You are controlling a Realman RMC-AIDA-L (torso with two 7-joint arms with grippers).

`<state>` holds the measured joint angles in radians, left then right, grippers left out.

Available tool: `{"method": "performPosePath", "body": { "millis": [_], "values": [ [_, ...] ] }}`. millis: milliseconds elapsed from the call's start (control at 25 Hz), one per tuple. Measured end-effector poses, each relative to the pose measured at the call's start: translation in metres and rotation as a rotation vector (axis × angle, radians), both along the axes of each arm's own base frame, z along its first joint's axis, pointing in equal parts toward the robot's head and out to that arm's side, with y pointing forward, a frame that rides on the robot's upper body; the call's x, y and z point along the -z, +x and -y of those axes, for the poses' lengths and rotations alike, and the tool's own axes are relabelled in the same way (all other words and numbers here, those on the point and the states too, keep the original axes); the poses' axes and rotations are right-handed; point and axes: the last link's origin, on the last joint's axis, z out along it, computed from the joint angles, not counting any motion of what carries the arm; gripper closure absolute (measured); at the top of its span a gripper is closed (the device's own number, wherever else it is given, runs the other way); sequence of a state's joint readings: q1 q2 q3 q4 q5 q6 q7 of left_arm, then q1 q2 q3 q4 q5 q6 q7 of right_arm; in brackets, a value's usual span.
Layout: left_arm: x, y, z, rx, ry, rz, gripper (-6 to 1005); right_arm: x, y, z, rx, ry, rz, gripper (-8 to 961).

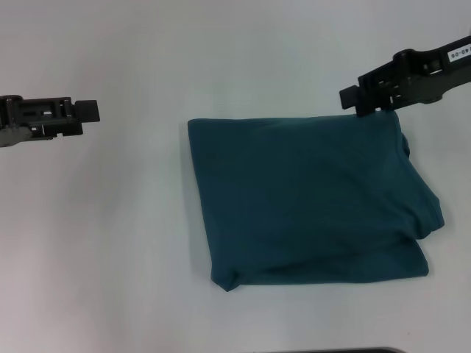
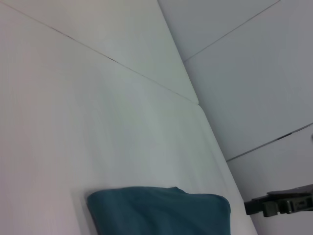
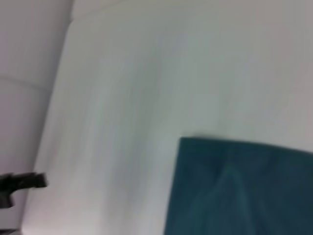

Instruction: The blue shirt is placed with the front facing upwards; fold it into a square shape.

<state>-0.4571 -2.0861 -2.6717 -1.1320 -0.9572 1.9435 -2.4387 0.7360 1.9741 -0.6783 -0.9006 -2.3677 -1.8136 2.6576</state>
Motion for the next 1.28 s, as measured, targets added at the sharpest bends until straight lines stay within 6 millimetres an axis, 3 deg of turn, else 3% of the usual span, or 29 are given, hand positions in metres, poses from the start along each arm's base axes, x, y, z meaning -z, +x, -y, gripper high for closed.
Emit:
{"method": "performPosePath", "body": {
  "millis": [360,680,1000,1280],
  "values": [
    [-0.002,0.000,-0.001,-0.001,0.006,-0.001,265,0.003,0.000,0.013,-0.019,-0.100,0.027,497],
    [-0.004,0.000,-0.003,0.003,0.013,-0.004,266,-0.003,0.021,0.029,0.041,-0.206,0.156,496],
    [-0.004,0.000,-0.003,0.007,0.016,-0.006,266,-0.022,0.048,0.038,0.086,-0.206,0.254,497],
    [-0.003,0.000,-0.002,0.004,0.013,-0.002,265,-0.016,0.057,0.044,0.088,-0.213,0.257,496]
  ]
}}
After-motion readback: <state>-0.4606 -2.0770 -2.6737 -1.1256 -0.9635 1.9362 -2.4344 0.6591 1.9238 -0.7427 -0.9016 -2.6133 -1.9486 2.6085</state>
